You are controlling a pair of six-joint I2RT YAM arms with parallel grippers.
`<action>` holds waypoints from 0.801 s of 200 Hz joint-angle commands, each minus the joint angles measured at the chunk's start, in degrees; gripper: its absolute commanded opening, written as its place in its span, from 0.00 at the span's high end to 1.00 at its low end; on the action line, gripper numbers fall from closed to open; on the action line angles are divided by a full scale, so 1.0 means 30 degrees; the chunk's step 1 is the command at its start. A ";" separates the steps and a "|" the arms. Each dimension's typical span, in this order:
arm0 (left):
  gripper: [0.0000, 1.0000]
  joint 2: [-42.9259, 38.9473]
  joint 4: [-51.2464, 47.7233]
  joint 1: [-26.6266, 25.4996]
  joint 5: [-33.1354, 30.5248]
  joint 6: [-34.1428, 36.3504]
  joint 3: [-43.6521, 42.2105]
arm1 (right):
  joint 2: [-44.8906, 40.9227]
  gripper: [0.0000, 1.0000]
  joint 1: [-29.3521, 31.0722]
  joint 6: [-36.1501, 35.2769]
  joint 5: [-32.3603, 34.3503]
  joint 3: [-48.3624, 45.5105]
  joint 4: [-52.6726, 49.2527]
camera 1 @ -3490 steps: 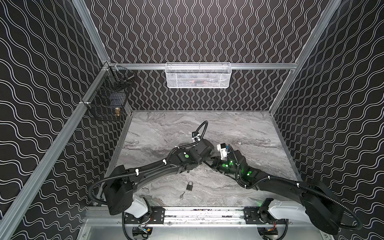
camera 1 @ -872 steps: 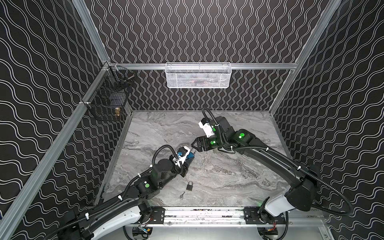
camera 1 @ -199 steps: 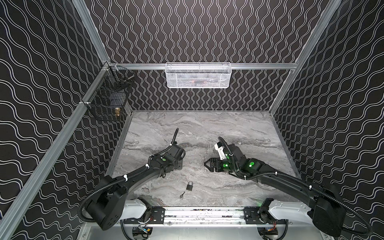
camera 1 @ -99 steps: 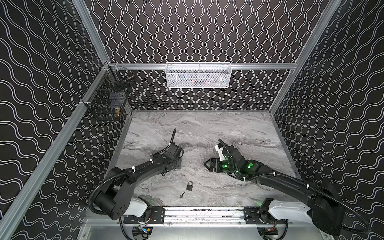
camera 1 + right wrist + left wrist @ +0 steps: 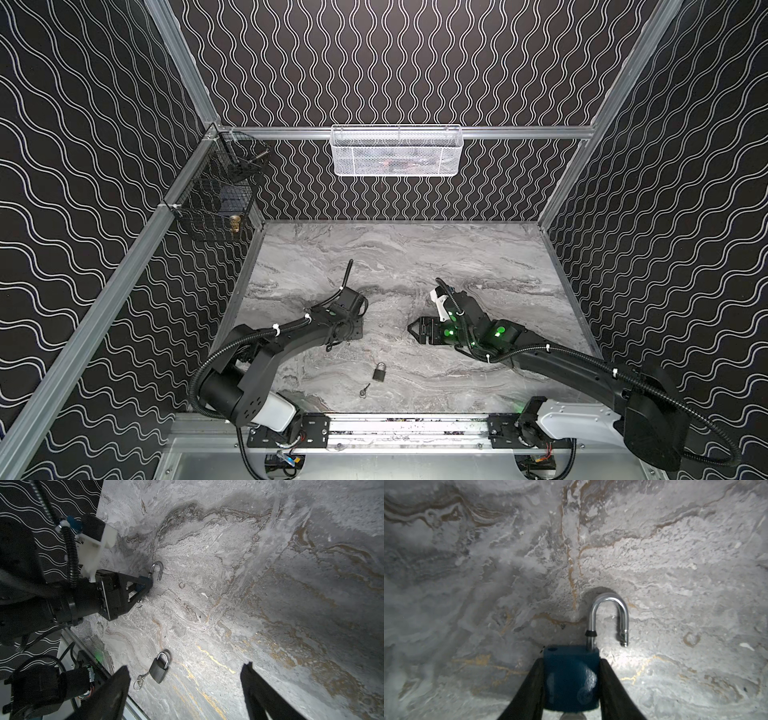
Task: Unlock with the key
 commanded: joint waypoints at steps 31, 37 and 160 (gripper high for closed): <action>0.71 -0.0050 0.0321 0.0046 -0.0057 -0.0380 -0.0237 | 0.0164 0.15 0.0017 -0.0046 0.0286 0.0195 0.0326; 0.67 -0.0072 0.0352 0.0035 -0.0057 -0.0391 -0.0291 | 0.0171 0.15 0.0001 -0.0032 0.0301 0.0196 0.0351; 0.28 -0.1521 -0.0082 0.0031 0.0498 -0.0546 -0.0436 | 0.0316 0.15 0.0177 -0.0777 0.0685 0.1164 -0.0682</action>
